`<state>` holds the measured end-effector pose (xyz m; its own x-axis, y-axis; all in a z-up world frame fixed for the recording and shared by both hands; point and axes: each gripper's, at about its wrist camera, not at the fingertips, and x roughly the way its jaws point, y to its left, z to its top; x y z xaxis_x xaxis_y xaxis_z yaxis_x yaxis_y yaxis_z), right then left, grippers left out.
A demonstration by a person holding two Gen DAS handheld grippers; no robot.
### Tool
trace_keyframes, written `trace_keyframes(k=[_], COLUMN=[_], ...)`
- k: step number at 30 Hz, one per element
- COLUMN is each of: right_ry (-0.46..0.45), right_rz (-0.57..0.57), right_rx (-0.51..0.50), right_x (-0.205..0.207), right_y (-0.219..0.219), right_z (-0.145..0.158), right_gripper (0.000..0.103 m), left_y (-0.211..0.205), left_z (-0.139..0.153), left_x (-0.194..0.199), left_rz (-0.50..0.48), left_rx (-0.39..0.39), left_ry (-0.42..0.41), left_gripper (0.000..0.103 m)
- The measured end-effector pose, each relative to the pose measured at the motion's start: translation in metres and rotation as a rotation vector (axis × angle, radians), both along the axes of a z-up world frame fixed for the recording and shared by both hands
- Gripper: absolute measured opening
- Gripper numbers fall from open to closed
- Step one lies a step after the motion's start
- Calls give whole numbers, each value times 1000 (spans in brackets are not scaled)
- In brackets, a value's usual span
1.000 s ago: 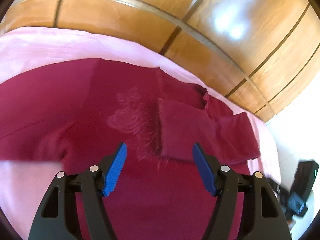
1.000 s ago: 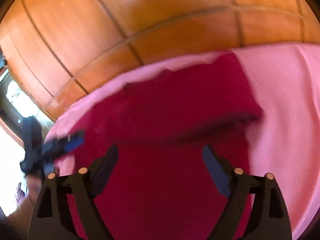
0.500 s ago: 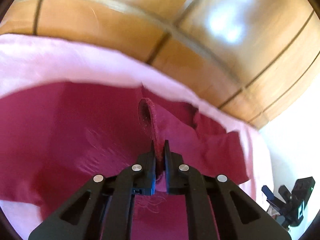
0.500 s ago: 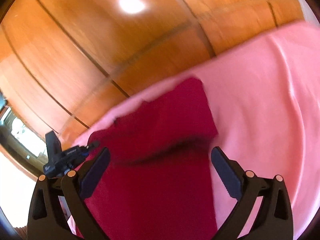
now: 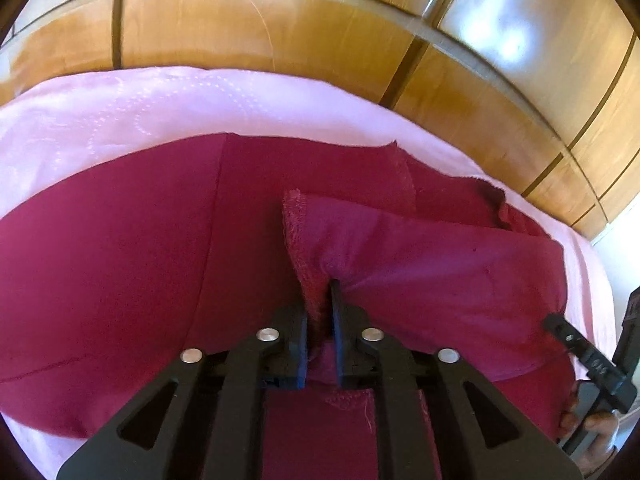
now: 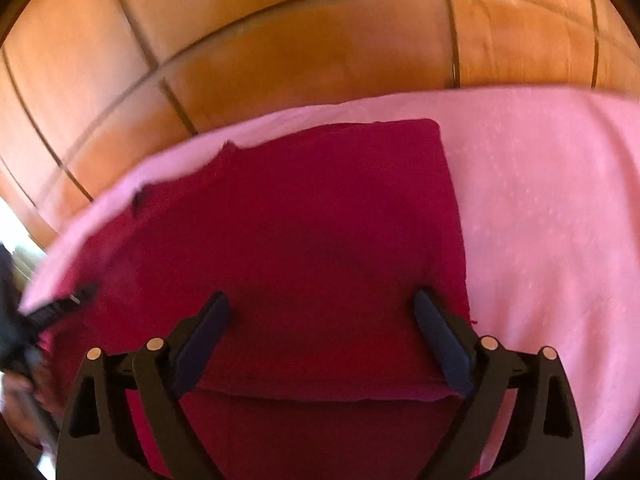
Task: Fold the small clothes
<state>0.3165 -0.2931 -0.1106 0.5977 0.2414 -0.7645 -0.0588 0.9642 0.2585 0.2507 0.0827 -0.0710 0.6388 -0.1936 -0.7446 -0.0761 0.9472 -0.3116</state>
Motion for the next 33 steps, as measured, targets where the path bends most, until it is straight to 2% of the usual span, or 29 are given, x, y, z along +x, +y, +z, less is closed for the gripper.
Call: trace_keyframes(k=[2, 4, 6, 8, 12, 16, 19, 21, 23, 25, 27, 28, 30, 32, 33], right_ry=[5, 3, -46, -48, -24, -10, -34, -30, -20, -22, -24, -28, -38, -42, -42], right_rz=[-3, -6, -2, 16, 57, 96, 92, 69, 55, 56, 58, 57, 56, 56, 56], right_rx=[-32, -78, -53, -28, -21, -110, -202, -186, -159, -176, -189, -186, -187, -186, -186], right_x=[-2, -11, -35, -57, -98, -125, -137, -139, -138, -138, -138, -139, -141, -141, -141], right_y=[0, 5, 5, 11, 28, 51, 62, 61, 57, 60, 62, 62, 63, 64, 64], right_z=[3, 13, 29, 37, 31, 16, 5, 0, -3, -2, -2, -2, -1, -1, -1], right_gripper=[96, 98, 101, 101, 101, 101, 101, 101, 101, 101, 101, 101, 101, 101, 101], left_y=[8, 23, 44, 71, 120, 182, 233, 267, 296, 322, 341, 347, 353, 359, 360], left_z=[8, 18, 23, 24, 25, 15, 5, 1, 0, -1, -6, -9, -15, -18, -19], left_x=[-15, -37, -62, -88, -137, -185, -219, -240, -258, -270, -275, -275, -263, -253, -248], left_rz=[29, 80, 138, 168, 259, 415, 587, 683, 778, 872, 909, 921, 921, 916, 910], left_rx=[-9, -32, -90, -164, -176, -194, -242, -276, -272, -252, -288, -297, -309, -302, -298], left_ry=[-14, -44, -68, -68, -72, -40, -19, -26, -42, -45, -48, -40, -26, -13, -8], left_gripper=[48, 62, 63, 63, 63, 63, 63, 56, 56, 56, 53, 43, 34, 15, 10])
